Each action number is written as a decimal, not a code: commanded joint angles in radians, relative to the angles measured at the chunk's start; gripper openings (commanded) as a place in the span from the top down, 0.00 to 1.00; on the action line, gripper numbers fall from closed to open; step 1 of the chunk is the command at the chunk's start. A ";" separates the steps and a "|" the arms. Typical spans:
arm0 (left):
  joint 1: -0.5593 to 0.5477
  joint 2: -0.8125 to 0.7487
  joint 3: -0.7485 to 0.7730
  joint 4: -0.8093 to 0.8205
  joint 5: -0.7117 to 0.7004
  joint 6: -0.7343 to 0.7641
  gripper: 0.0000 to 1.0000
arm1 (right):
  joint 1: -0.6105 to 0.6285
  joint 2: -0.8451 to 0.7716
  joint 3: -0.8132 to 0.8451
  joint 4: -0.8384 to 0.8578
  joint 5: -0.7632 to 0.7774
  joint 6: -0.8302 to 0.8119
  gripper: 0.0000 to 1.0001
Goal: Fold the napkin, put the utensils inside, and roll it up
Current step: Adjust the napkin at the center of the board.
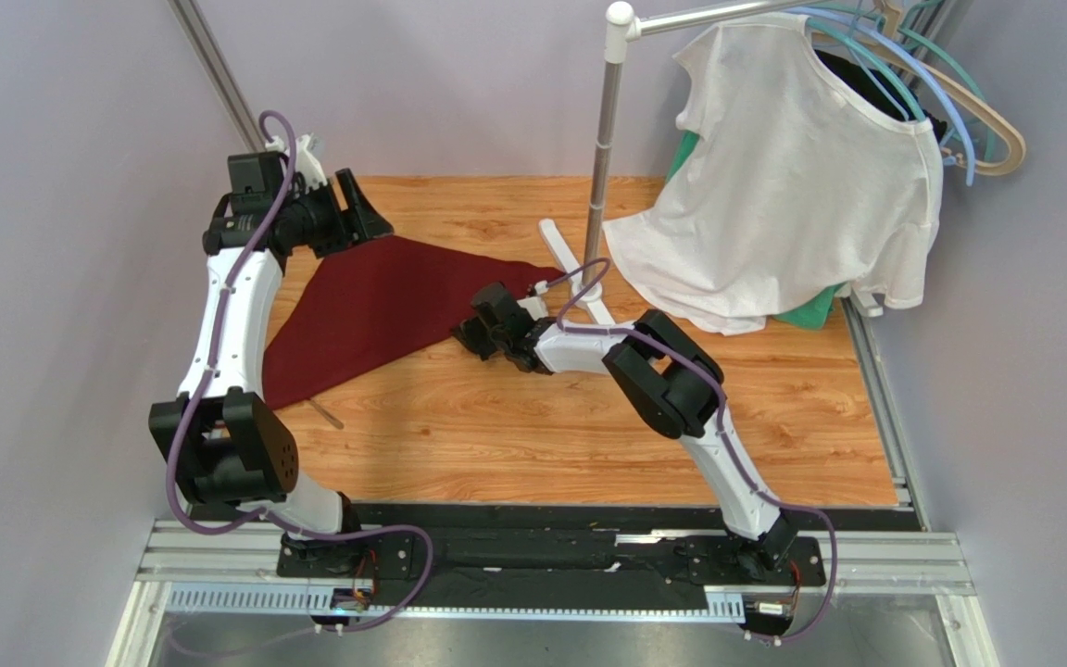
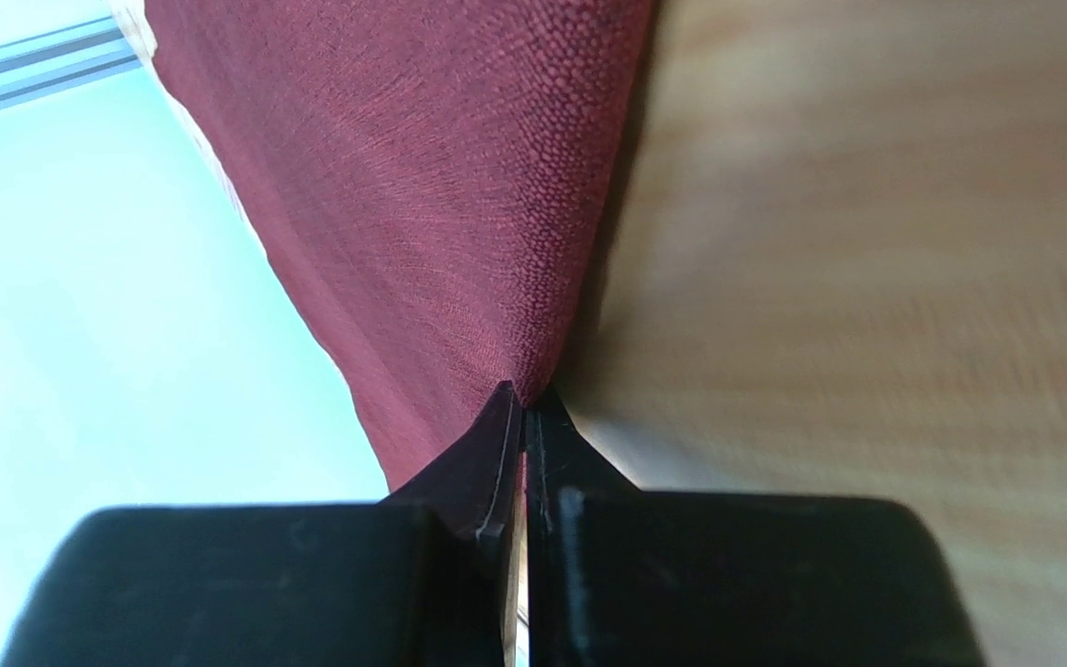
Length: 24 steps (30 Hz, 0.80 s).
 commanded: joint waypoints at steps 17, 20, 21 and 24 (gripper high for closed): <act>0.021 -0.042 -0.004 0.028 0.016 0.001 0.26 | 0.276 -0.237 -0.409 -0.153 0.201 0.224 1.00; 0.023 -0.039 -0.006 0.028 0.016 0.003 0.26 | 0.322 -0.250 -0.413 -0.171 0.209 0.235 0.99; 0.024 -0.038 -0.004 0.026 0.016 0.003 0.26 | 0.329 -0.254 -0.412 -0.185 0.212 0.231 0.97; 0.024 -0.035 -0.004 0.026 0.017 0.009 0.26 | 0.348 -0.306 -0.401 -0.248 0.243 0.148 0.60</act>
